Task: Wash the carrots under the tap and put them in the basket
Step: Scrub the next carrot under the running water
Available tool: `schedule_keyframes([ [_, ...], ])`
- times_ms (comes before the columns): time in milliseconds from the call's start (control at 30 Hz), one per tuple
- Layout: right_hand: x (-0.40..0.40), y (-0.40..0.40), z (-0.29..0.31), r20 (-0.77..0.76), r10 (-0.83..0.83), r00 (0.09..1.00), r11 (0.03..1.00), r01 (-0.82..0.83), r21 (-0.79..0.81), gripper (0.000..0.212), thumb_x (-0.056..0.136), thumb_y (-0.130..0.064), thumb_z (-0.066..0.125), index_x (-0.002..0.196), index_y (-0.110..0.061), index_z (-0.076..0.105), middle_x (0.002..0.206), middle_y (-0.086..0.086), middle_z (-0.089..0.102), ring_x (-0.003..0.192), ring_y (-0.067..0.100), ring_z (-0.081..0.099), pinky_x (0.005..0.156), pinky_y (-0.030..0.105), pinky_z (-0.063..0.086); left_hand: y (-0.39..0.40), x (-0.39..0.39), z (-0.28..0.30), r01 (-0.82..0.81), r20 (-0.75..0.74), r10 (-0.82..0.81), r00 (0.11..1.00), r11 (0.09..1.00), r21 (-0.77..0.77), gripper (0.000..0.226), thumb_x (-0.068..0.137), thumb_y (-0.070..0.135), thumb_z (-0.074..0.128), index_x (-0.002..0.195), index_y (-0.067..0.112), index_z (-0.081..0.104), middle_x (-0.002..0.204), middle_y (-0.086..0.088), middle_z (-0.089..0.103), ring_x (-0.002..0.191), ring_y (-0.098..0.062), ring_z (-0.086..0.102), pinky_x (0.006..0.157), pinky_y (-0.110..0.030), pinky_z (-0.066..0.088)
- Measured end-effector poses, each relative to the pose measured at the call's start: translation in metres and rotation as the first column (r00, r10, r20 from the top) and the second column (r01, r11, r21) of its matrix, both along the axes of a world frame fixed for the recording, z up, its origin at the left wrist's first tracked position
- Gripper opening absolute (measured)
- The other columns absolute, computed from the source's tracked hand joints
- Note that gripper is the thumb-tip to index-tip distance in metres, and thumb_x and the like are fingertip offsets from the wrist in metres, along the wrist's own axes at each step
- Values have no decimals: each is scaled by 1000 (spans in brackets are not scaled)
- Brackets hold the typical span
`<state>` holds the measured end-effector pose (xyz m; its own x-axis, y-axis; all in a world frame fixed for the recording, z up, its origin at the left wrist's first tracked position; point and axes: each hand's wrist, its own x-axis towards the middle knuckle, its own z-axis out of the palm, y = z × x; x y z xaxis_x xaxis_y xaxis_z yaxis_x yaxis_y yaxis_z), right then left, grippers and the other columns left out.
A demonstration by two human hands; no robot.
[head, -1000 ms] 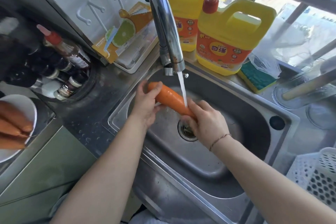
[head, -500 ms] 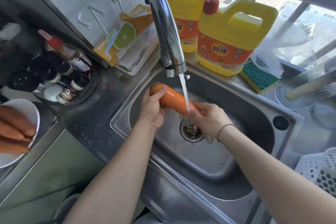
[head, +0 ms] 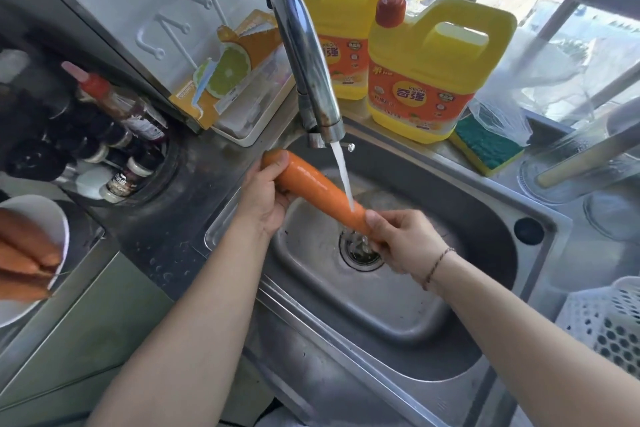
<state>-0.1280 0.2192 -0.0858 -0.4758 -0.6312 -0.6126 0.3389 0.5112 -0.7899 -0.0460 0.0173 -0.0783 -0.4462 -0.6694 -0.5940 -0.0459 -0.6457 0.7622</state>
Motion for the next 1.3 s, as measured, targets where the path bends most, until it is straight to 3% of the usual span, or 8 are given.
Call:
schedule_keyframes([
  [133, 1, 1, 2, 277, -43, 960, 990, 78, -117, 22, 105, -10, 42, 118, 1, 56, 63, 7, 46, 40, 10, 39, 36, 18, 29, -3, -3, 11, -46, 103, 49, 994, 998, -33, 31, 92, 17, 68, 119, 16, 54, 108, -9, 61, 97, -25, 62, 75, -43, 60],
  [300, 5, -7, 1, -549, 174, 817, 982, -187, 31, 23, 97, -18, 57, 119, -21, 61, 77, -3, 65, 68, 17, 61, 66, 29, 47, -4, -4, 15, -190, 302, 229, 925, 969, -155, 44, 79, 33, 84, 115, 18, 64, 108, -4, 68, 88, -18, 66, 69, -42, 62],
  [367, 11, -9, -2, -617, 129, 776, 985, -172, -10, 24, 96, -24, 61, 119, -22, 65, 77, -8, 67, 71, 16, 62, 69, 26, 47, -5, -3, 16, -197, 335, 253, 908, 962, -191, 54, 76, 38, 85, 122, 20, 62, 108, -1, 68, 87, -16, 66, 65, -38, 62],
  [533, 9, -16, -14, -355, -178, 918, 958, 80, -274, 19, 90, -36, 58, 106, -33, 68, 59, -24, 59, 56, 4, 53, 61, 29, 44, 1, 4, 26, -190, 355, 237, 904, 968, -164, 64, 80, 45, 80, 129, 23, 46, 112, 0, 60, 90, -18, 64, 66, -41, 62],
  [733, 12, -38, -14, -328, -361, 873, 932, 349, -96, 38, 94, -37, 57, 58, -27, 66, 41, -14, 42, 49, 13, 40, 57, 33, 36, 23, 15, 19, -291, 366, 349, 862, 934, -205, 54, 83, 40, 77, 124, 19, 48, 110, 0, 60, 85, -15, 64, 54, -33, 60],
  [933, 32, -25, -12, -313, -127, 941, 948, 22, -318, 16, 96, -14, 59, 111, -16, 66, 58, -13, 51, 49, 4, 46, 49, 22, 40, 5, 31, 17, -349, 428, 424, 798, 904, -245, 49, 81, 47, 75, 119, 28, 51, 113, -4, 60, 88, -19, 63, 64, -35, 58],
  [1067, 32, -35, -10, -467, -293, 834, 944, 175, -280, 10, 92, -19, 65, 85, -25, 70, 60, -13, 57, 54, 2, 52, 57, 19, 42, 8, 35, 18, -319, 418, 375, 827, 926, -200, 51, 82, 46, 75, 123, 24, 53, 108, -2, 60, 85, -17, 63, 57, -33, 57],
  [1300, 16, -38, -14, -200, -361, 911, 932, 343, -117, 32, 96, -25, 58, 67, -23, 71, 49, -8, 46, 51, 18, 41, 57, 37, 38, 18, 27, 9, -304, 394, 388, 833, 917, -260, 55, 77, 51, 78, 119, 25, 55, 103, 5, 63, 85, -14, 66, 76, -43, 62],
])
